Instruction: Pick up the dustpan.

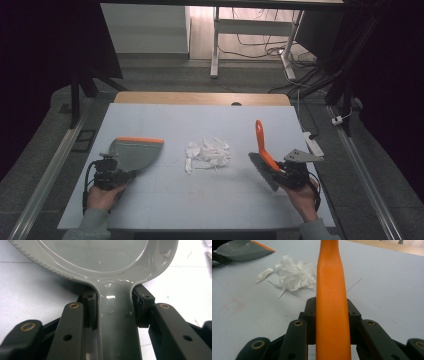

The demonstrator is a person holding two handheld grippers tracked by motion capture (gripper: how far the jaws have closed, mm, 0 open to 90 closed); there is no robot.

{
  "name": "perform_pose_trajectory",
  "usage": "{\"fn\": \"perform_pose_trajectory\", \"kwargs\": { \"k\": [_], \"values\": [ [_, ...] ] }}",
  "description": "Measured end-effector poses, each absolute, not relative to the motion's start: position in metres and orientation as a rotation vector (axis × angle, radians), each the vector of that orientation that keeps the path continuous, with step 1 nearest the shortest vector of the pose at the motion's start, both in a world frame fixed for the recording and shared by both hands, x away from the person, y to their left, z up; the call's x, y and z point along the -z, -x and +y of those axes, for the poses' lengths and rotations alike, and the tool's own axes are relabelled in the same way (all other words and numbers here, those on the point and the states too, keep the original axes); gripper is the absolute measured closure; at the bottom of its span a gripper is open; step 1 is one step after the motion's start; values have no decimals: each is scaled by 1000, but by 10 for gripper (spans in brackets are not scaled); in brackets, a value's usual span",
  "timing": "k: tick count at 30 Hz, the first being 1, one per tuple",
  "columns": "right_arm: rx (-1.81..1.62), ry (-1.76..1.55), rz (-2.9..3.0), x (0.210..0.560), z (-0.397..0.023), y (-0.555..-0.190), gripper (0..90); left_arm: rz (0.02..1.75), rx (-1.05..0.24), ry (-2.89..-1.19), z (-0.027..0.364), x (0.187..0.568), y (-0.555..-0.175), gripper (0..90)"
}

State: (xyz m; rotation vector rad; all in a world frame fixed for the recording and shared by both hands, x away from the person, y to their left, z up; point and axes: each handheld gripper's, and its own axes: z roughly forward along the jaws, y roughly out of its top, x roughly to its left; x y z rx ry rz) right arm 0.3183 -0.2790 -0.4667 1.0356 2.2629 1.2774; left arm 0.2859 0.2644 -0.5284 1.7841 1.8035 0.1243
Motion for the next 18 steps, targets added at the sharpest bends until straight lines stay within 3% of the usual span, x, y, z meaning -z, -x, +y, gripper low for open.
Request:
{"fn": "perform_pose_trajectory", "kwargs": {
  "k": [18],
  "values": [
    [-1302, -1030, 2241, 463, -281, -317, 703, 1684, -180, -1739, 272, 517, -280, 611]
  ]
}}
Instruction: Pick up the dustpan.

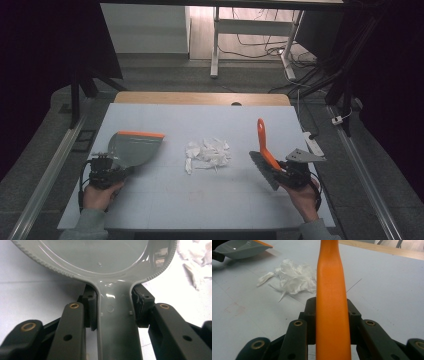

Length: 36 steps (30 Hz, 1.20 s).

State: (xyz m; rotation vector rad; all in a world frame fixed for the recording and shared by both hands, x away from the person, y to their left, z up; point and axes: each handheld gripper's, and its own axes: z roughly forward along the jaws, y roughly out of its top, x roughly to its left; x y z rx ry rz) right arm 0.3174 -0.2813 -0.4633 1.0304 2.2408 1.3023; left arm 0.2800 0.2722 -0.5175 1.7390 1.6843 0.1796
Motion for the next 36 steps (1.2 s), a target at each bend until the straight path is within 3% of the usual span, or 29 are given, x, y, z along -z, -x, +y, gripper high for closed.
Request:
{"fn": "perform_pose_trajectory", "kwargs": {
  "k": [36],
  "values": [
    [-1334, -1027, 2216, 461, -280, -316, 702, 1319, -243, -1807, 298, 505, -268, 612]
  ]
}}
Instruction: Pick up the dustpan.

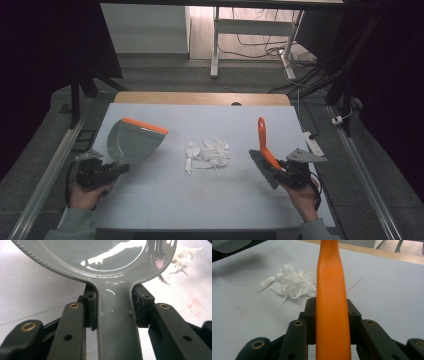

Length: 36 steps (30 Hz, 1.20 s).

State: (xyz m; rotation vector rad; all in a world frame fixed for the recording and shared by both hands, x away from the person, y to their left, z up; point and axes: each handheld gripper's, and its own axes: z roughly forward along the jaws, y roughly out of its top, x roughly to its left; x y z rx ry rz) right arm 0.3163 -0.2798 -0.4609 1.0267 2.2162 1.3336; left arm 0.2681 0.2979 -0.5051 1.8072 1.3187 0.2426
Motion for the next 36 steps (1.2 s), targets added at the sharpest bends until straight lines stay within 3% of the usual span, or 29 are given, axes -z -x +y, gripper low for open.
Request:
{"fn": "perform_pose_trajectory", "kwargs": {
  "k": [11, 36],
  "values": [
    [-1333, -1026, 2217, 461, -280, -316, 702, 1170, -267, -1925, 292, 495, -262, 613],
    [-1342, -1029, 2237, 463, -274, -317, 702, 914, -148, -2113, 279, 491, -254, 612]
  ]
}}
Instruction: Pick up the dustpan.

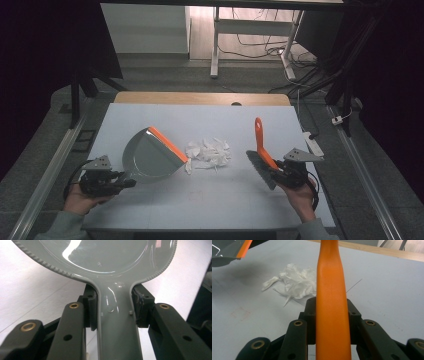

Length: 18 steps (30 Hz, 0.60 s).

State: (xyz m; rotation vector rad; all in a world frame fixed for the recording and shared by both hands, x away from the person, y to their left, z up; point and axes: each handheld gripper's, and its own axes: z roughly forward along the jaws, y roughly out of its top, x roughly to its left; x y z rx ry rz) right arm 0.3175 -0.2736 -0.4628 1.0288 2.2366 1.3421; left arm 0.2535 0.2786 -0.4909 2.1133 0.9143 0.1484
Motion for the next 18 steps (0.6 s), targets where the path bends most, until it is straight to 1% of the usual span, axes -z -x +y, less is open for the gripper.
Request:
{"fn": "perform_pose_trajectory", "kwargs": {
  "k": [6, 11, 18],
  "values": [
    [-1351, -1024, 2232, 462, -273, -317, 702, 833, -110, -2159, 273, 492, -252, 612],
    [-1350, -1021, 2234, 462, -272, -317, 702, 721, -68, -2189, 265, 492, -249, 612],
    [-1351, -1015, 2235, 462, -270, -318, 702, 746, -64, -2214, 262, 494, -251, 612]
  ]
}}
